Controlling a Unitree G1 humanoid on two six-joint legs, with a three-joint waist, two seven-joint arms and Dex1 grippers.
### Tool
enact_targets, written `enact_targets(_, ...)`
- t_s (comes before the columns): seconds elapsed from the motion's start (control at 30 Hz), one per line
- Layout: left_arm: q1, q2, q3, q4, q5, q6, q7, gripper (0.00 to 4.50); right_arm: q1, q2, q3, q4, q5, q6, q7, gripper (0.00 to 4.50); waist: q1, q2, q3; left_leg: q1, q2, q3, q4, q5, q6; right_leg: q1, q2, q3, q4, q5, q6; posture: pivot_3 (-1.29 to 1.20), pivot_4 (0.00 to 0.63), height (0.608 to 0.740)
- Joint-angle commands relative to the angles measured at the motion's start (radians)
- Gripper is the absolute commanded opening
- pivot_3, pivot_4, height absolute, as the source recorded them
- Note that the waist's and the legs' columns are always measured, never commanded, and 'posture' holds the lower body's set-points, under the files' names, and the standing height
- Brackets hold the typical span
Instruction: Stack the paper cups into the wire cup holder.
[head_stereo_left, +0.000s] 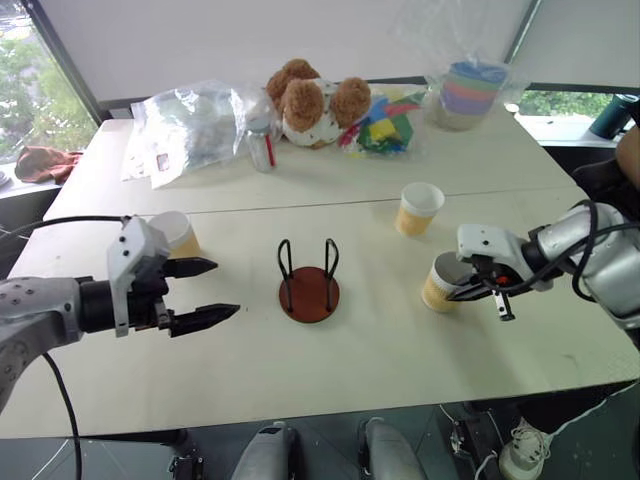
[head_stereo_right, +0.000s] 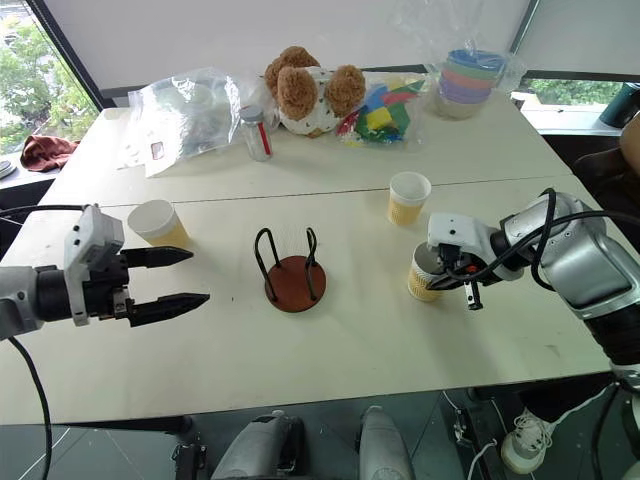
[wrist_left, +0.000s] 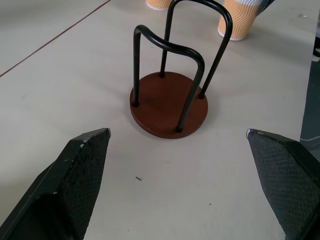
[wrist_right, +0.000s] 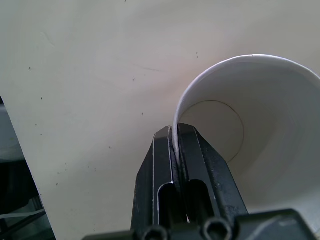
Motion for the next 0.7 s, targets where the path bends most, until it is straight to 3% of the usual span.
enact_targets(0.03,-0.002,0.022,0.032,0.027,0.024,-0.016,-0.019,4.50,-0.226,0.055,-0.041,0.082,0.002,-0.079,0.035,0.02,-0.006,0.001,0.000,0.000,0.000,0.001,0.000,0.000,0.000,-0.001,0.000,0.001,0.001,0.000,0.000,0.00,0.150,0.740)
enact_targets(0.13,0.001,0.026,0.027,0.058,0.044,-0.027,-0.041,4.50,-0.458,0.146,-0.037,0.181,0.036,-0.137,0.114,0.02,-0.011,0.004,0.002,0.001,0.000,0.003,0.000,0.000,-0.001,-0.003,0.002,0.003,0.004,0.000,0.000,0.00,0.150,0.740)
enact_targets(0.3,-0.010,-0.003,0.008,0.044,0.032,-0.013,-0.026,4.50,-0.676,0.279,0.035,0.266,0.176,-0.176,0.152,0.02,0.000,0.001,0.000,0.000,0.003,-0.001,-0.001,0.001,-0.002,-0.004,0.004,-0.001,0.005,0.000,0.000,0.00,0.150,0.740)
enact_targets(0.47,0.028,-0.024,0.042,0.001,0.025,0.004,0.004,4.50,-0.712,0.379,0.123,0.239,0.321,-0.172,0.152,0.02,0.000,0.000,0.000,-0.001,0.000,-0.001,0.000,0.003,-0.006,-0.003,-0.002,0.000,0.005,0.000,0.000,0.00,0.150,0.740)
enact_targets(0.7,0.052,-0.034,0.065,-0.051,0.004,0.019,0.049,4.50,-0.708,0.424,0.267,0.266,0.347,-0.290,0.152,0.02,0.000,-0.001,0.000,-0.001,0.000,-0.001,-0.001,0.003,-0.006,-0.004,-0.001,0.000,0.006,0.000,0.000,0.00,0.150,0.740)
